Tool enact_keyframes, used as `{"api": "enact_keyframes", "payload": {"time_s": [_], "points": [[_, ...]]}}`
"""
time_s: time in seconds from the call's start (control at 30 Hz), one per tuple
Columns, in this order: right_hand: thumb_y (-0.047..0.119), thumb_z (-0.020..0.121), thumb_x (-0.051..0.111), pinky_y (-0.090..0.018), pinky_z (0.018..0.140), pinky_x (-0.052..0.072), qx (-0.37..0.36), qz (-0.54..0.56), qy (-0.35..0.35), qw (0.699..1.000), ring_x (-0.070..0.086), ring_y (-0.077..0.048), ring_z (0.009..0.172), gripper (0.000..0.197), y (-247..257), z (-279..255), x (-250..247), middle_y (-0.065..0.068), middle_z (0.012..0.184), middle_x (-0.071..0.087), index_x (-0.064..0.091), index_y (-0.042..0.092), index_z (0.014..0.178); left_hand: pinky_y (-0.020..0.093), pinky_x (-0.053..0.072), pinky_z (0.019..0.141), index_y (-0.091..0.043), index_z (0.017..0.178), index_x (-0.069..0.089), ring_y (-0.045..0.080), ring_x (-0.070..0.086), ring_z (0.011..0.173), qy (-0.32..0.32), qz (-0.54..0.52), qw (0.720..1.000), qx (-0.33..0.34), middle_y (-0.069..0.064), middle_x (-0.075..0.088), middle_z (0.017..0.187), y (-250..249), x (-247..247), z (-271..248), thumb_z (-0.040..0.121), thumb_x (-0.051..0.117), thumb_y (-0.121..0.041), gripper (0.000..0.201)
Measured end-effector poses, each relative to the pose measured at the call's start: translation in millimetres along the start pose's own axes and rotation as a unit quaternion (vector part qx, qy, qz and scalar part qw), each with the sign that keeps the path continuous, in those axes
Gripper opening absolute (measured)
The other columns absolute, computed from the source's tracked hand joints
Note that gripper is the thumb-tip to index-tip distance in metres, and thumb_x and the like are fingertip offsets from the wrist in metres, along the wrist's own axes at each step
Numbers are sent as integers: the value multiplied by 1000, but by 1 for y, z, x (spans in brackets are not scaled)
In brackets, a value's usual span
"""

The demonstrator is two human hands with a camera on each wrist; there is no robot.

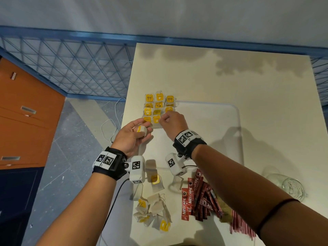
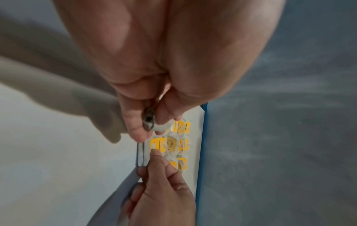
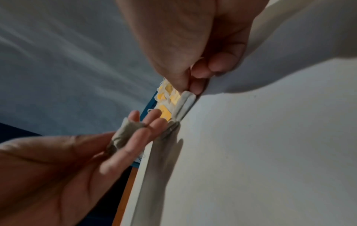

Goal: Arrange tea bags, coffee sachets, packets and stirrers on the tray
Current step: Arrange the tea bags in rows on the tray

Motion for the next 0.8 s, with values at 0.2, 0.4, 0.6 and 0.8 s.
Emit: {"api": "enact_keyframes", "payload": {"time_s": [0.2,0.4,0.6,0.8], "points": [[38,92,62,-44,79,58,11,-21,-1,1000,67,-28,80,22,1,0,-2,3,80,69,59,22,78,42,64,79,-1,138,45,44,62,104,8,33,999,-3,24,68,113,4,4,-4,96,49,15,45],[56,86,61,-43,82,57,14,43,7,999,67,-23,83,24,0,-10,-2,11,82,66,54,35,79,24,58,57,1,131,51,27,69,69,-11,111,993,25,19,73,95,3,8,-7,94,62,7,39],[64,81,61,-50,74,60,-10,161,54,985,62,-15,65,27,-4,-32,1,15,65,64,71,39,82,25,61,66,2,124,57,20,71,66,-4,178,983,44,12,74,82,4,9,-3,87,70,9,40],[45,84,72,-49,72,62,-11,168,76,983,67,-12,61,14,-9,-43,0,10,74,70,72,33,90,36,60,91,-2,121,62,29,72,99,38,140,989,37,20,75,108,8,16,-4,87,70,7,36]]}}
Point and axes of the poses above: each hand's wrist, its own z-axis towards the middle knuckle, its own x-axis out of the palm, y = z × x, the point moved 4 cm from there along z, towards the middle knuckle
